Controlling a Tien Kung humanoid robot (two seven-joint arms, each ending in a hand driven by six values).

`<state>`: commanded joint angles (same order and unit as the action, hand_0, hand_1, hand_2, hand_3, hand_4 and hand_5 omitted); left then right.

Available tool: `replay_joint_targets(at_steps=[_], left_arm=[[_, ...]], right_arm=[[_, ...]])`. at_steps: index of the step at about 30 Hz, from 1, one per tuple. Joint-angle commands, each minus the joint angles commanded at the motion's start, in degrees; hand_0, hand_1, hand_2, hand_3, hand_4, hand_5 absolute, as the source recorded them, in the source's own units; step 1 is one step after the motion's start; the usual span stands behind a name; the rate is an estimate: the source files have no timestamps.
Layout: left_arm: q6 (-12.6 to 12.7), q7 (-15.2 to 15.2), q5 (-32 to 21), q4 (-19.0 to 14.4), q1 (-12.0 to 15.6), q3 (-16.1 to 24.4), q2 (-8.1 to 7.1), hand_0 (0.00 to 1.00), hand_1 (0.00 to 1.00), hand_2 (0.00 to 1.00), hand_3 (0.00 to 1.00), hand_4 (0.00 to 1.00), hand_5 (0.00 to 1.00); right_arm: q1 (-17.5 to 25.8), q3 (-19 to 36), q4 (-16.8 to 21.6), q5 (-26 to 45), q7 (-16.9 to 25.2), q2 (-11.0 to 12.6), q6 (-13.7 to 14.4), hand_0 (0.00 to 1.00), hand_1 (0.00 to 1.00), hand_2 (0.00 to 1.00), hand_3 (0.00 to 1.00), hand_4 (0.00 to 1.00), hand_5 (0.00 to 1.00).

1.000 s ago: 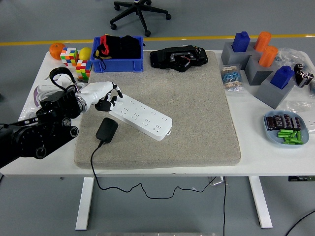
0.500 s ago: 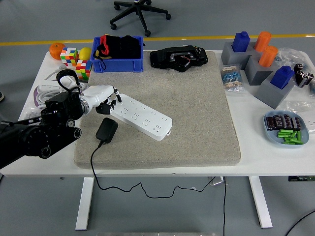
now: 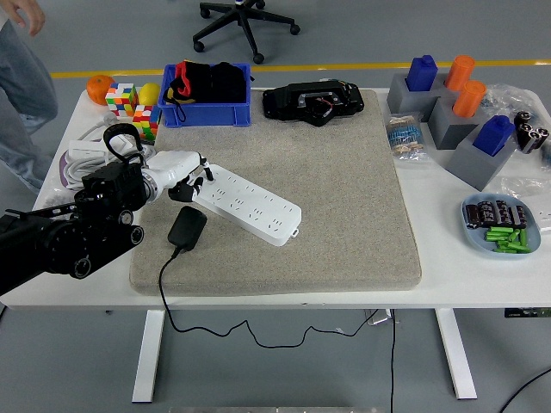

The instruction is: Press the white button,pick up the black plug,place it near the board,insert it into the board

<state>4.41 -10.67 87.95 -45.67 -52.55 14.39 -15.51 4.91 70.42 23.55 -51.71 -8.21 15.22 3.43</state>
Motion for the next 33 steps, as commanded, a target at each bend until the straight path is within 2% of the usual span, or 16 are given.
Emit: replay_joint_targets(at_steps=[2,6,13,16,17,22,23,28,29,33], left_arm=[[-0.02,0.01,0.03,-0.23,0.06,0.2,-0.07,0.002,0.008,0.042,0.63,0.231,0.002],[0.29,0.1,1.32,-1.55,0.49,3.69,-0.55,0.002,0.008,0.042,0.63,0.23,0.002],[1.74,1.1,4.29,-6.52,2.3,10.33,-2.28,0.002,0.008,0.043,0.632,0.237,0.002],[2.08,0.93,5.91,-9.39,4.29,13.04,-3.13,0.002,0.008,0.043,0.632,0.237,0.002],[2.02,0.69,6.26,-10.52,5.07,14.1,-3.38,0.049,0.049,0.098,0.625,0.109,0.002],[0.78,-1.6,7.92,-15.81,9.55,19.78,-4.55,0.049,0.049,0.098,0.625,0.109,0.002],[0.55,-1.79,8.17,-16.78,10.61,21.04,-4.72,0.187,0.279,0.302,0.687,0.578,0.002],[1.0,-0.96,9.28,-21.98,17.49,27.77,-5.08,0.187,0.279,0.302,0.687,0.578,0.002],[1.1,-0.86,9.36,-22.46,18.39,28.39,-5.08,0.536,0.764,0.791,0.913,0.873,0.354],[1.6,-1.11,9.95,-24.95,22.58,30.83,-4.95,0.536,0.764,0.791,0.913,0.873,0.354]], right_arm=[[-0.01,0.04,0.01,0.0,0.0,0.0,0.0,0.746,0.718,0.696,0.654,0.717,0.415],[0.05,0.04,0.03,-0.01,-0.01,0.0,-0.01,0.746,0.718,0.696,0.653,0.717,0.415],[0.17,0.13,0.06,-0.06,0.01,-0.09,0.0,0.746,0.718,0.696,0.653,0.717,0.416],[0.26,0.2,0.05,-0.1,0.02,-0.17,0.02,0.746,0.718,0.696,0.653,0.717,0.416],[0.3,0.21,0.06,-0.12,0.02,-0.18,0.01,0.746,0.718,0.696,0.653,0.717,0.416],[0.38,0.29,0.08,-0.18,0.04,-0.18,0.04,0.746,0.718,0.696,0.653,0.717,0.416],[0.4,0.33,0.09,-0.18,0.04,-0.2,0.04,0.746,0.718,0.696,0.654,0.717,0.415],[0.51,0.35,0.07,-0.26,0.02,-0.29,0.02,0.746,0.718,0.696,0.654,0.717,0.415],[0.52,0.34,0.08,-0.28,0.02,-0.3,0.01,0.746,0.718,0.696,0.654,0.717,0.416],[0.48,0.07,0.13,-0.32,0.04,-0.24,0.03,0.746,0.718,0.696,0.654,0.717,0.416]])
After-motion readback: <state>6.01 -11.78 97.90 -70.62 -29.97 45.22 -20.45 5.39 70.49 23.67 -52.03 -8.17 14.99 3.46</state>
